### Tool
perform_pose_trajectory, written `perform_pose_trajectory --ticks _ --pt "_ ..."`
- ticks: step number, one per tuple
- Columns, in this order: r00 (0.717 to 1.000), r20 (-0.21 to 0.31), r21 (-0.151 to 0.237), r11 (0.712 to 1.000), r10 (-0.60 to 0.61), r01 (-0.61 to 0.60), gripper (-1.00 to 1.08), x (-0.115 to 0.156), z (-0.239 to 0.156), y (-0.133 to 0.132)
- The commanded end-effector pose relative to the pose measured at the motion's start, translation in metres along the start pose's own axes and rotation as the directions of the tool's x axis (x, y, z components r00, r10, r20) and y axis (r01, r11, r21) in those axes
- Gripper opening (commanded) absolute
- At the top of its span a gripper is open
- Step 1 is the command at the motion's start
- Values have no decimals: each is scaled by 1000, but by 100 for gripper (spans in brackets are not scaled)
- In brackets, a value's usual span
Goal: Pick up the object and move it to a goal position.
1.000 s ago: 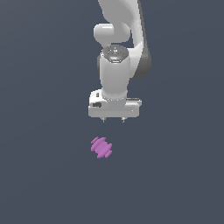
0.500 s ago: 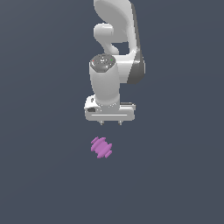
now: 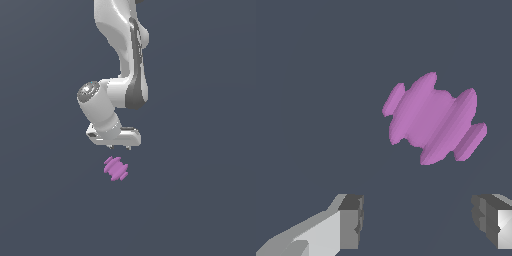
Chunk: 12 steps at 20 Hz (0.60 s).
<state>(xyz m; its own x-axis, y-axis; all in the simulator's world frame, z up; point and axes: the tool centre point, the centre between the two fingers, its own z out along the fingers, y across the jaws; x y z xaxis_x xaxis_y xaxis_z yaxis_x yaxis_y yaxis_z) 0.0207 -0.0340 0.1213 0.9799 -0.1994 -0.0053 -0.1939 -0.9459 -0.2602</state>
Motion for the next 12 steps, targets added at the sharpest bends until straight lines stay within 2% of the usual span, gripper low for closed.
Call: perform_pose_trajectory --ticks 1,7,12 --pt "999 -4 57 997 51 -50 68 3 10 13" --pt "985 -13 183 969 172 -167 68 8 30 42" --pt "968 -17 258 936 250 -238 68 12 41 61"
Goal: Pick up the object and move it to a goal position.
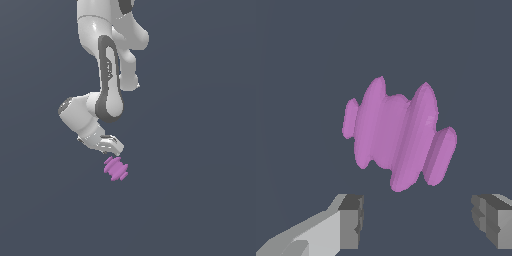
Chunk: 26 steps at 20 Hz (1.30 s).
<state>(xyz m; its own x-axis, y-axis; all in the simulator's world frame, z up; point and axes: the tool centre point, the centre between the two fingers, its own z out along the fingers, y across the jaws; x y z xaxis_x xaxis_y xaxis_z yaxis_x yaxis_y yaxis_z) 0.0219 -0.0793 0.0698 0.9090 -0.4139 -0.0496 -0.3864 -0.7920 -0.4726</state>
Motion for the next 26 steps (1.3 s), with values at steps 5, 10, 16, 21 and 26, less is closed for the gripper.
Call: perform_pose_trajectory --ticks 5,10,16,21,26 --pt "997 -21 71 995 73 -71 68 6 5 17" --pt "995 -26 91 992 94 -91 68 8 6 22" --pt "995 -26 88 992 93 -90 68 8 12 22" --pt "995 -26 90 992 95 -92 68 8 31 21" --pt "995 -27 91 992 96 -93 -100 8 37 20"
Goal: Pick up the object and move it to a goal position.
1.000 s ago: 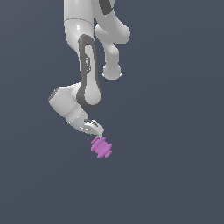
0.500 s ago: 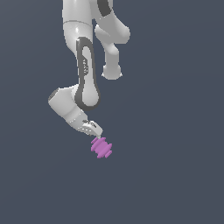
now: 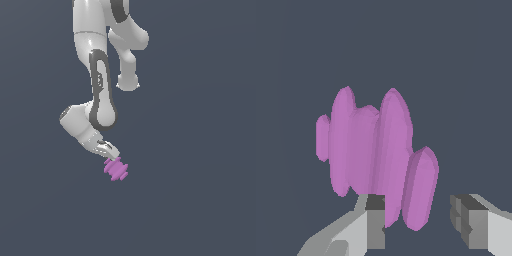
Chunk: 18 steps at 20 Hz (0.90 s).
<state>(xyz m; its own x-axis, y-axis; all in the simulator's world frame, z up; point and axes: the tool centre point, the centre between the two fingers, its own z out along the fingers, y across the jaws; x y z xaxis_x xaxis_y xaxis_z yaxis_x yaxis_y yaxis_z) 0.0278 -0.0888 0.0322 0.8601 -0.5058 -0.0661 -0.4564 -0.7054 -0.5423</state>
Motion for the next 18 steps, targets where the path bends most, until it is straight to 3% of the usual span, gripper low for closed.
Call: perform_pose_trajectory --ticks 1,18 --pt "1000 8 1 1000 -3 3 -100 -3 7 -2" --pt "1000 1 1 1000 -2 2 -100 -3 -11 -13"
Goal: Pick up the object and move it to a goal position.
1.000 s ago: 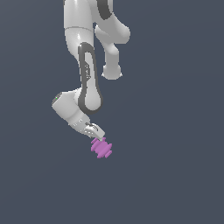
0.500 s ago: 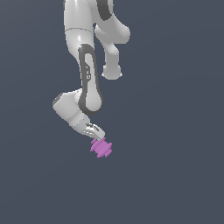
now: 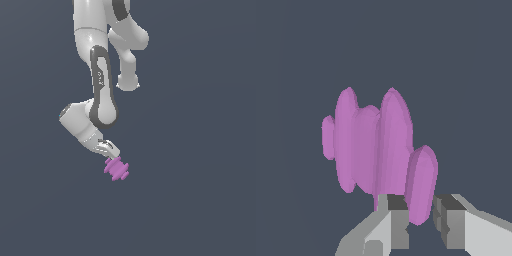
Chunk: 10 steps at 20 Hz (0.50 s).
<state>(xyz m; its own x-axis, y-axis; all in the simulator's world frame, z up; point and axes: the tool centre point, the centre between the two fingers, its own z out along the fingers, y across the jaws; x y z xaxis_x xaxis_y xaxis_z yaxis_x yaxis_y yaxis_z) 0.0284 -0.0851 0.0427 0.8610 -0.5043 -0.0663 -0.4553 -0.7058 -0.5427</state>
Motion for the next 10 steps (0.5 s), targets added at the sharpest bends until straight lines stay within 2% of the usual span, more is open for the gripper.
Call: perform_pose_trajectory --ticks 1,10 --pt "1000 0 0 1000 -1 1 -100 -1 -8 -7" --pt "1000 1 -2 1000 0 0 -100 -11 -64 -56"
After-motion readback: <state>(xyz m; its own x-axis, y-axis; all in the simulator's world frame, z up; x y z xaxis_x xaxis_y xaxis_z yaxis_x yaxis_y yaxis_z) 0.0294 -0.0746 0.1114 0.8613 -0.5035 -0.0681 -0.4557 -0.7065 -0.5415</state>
